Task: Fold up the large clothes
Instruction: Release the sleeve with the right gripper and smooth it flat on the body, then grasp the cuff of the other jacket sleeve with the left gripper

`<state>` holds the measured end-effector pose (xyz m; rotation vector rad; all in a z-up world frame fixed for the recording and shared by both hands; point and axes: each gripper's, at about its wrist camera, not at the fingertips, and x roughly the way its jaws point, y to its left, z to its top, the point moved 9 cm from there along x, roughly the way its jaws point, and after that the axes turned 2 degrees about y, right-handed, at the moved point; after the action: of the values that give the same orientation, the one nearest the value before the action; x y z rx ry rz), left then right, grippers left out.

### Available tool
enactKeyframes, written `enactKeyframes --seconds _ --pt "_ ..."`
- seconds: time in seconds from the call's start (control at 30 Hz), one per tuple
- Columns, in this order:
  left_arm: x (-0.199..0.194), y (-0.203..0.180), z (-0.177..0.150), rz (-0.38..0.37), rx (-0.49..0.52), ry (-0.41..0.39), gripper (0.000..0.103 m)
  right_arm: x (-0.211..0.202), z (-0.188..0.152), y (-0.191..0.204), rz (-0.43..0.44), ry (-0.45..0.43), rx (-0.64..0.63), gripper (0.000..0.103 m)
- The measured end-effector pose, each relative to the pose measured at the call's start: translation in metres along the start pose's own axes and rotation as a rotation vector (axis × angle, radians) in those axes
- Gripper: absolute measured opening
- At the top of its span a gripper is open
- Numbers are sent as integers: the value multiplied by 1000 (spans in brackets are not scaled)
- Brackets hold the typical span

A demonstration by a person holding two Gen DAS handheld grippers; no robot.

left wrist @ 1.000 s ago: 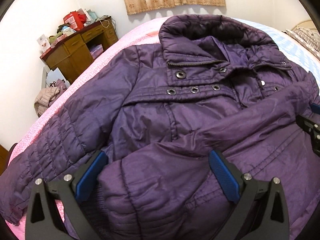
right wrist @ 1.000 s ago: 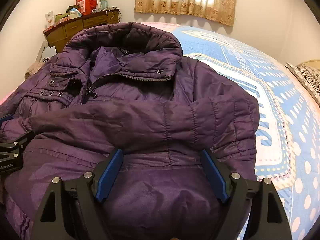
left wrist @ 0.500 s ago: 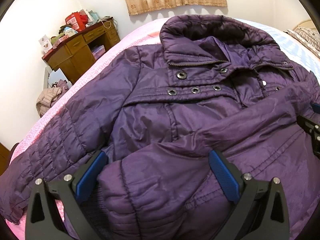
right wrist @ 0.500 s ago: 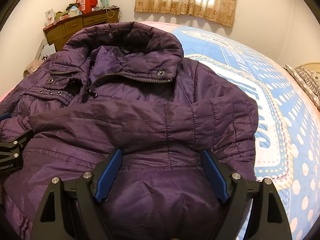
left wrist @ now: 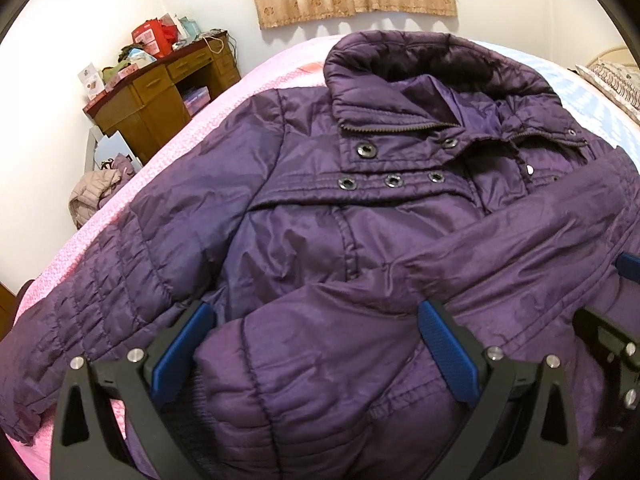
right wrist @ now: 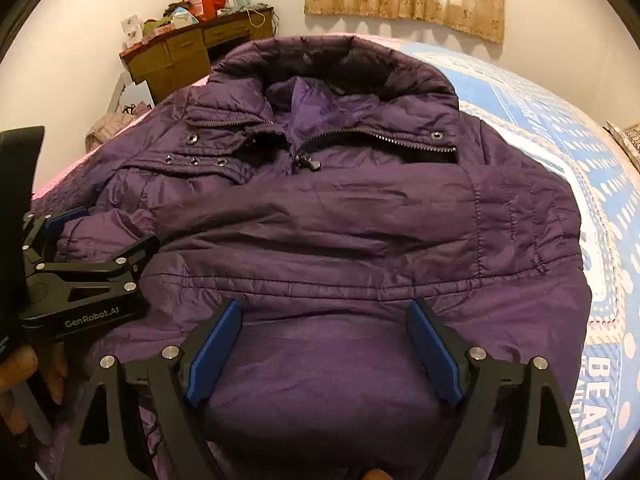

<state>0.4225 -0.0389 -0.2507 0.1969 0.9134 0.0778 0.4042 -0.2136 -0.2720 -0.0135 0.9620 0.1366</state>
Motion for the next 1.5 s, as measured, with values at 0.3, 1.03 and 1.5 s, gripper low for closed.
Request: enactKeyframes --seconds 0.3,1.03,1.5 --pt "0 -1 -1 8 4 -3 103 7 -1 2 -43 10 -24 89" --pt "0 -2 0 19 10 -5 103 8 -2 0 -50 17 -22 91" --pt "-1 -4 0 20 7 -3 103 11 0 1 -65 30 -26 94"
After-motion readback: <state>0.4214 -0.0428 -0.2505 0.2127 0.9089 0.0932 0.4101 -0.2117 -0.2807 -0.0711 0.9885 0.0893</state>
